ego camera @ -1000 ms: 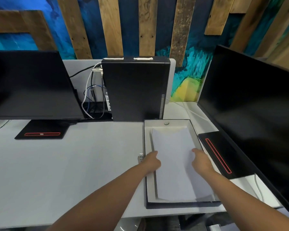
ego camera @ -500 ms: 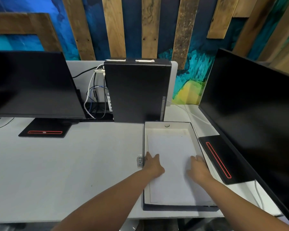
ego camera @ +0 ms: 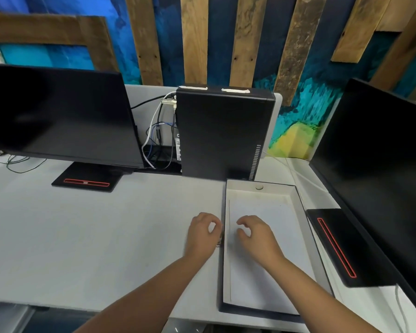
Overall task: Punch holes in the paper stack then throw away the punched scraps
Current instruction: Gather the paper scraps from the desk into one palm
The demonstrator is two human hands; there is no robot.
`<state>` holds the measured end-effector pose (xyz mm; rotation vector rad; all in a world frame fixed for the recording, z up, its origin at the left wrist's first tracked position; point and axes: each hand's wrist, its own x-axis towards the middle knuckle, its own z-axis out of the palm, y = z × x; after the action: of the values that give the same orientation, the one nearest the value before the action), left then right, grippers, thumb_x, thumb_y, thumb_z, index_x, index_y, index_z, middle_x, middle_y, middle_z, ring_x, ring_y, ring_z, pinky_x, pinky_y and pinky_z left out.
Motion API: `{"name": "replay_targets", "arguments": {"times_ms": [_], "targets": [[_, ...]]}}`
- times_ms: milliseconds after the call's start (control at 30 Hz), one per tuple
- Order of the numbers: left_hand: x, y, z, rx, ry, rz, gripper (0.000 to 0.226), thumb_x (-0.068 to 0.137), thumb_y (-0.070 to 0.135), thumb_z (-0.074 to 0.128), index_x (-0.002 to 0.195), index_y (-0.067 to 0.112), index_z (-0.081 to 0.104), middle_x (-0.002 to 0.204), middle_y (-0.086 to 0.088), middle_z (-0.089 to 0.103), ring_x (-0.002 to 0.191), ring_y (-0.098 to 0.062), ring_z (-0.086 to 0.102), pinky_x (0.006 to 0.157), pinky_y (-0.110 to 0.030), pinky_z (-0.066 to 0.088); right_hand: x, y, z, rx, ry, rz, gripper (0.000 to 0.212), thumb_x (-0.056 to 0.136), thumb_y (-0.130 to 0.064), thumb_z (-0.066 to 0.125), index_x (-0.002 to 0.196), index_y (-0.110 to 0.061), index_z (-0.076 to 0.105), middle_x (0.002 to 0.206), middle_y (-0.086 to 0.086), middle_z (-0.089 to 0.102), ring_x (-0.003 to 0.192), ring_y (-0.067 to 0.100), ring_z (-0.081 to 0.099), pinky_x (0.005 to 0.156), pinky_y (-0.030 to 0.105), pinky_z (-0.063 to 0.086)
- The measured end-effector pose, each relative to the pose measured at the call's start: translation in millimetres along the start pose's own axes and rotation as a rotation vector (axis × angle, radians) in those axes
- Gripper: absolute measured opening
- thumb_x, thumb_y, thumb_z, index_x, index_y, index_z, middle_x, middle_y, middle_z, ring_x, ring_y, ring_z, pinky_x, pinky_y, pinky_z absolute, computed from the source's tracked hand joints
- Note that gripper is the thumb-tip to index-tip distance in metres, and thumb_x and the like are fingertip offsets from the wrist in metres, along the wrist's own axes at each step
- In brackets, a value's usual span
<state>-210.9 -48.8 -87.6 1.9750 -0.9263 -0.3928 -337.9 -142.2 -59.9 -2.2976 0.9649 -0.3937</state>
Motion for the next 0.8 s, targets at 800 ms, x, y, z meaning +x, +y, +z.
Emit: {"name": "replay_targets", "arguments": {"times_ms": [800], "targets": [[94,-172,-150,0.221,-0.176,-0.114,0.029,0.093,0.027,0.054,0.118,0.019,0.065,0.128,0.004,0.058,0.121,-0.014,0.049,0.103,-0.024,0.037,79,-99,149,-0.008,-0.082,0.231,0.043,0.091,-0.018,0.055,0.130,-0.003,0.048,0.137,0.012,0.049,0.127,0.026,0.045,0.106,0.027,0.031]]}}
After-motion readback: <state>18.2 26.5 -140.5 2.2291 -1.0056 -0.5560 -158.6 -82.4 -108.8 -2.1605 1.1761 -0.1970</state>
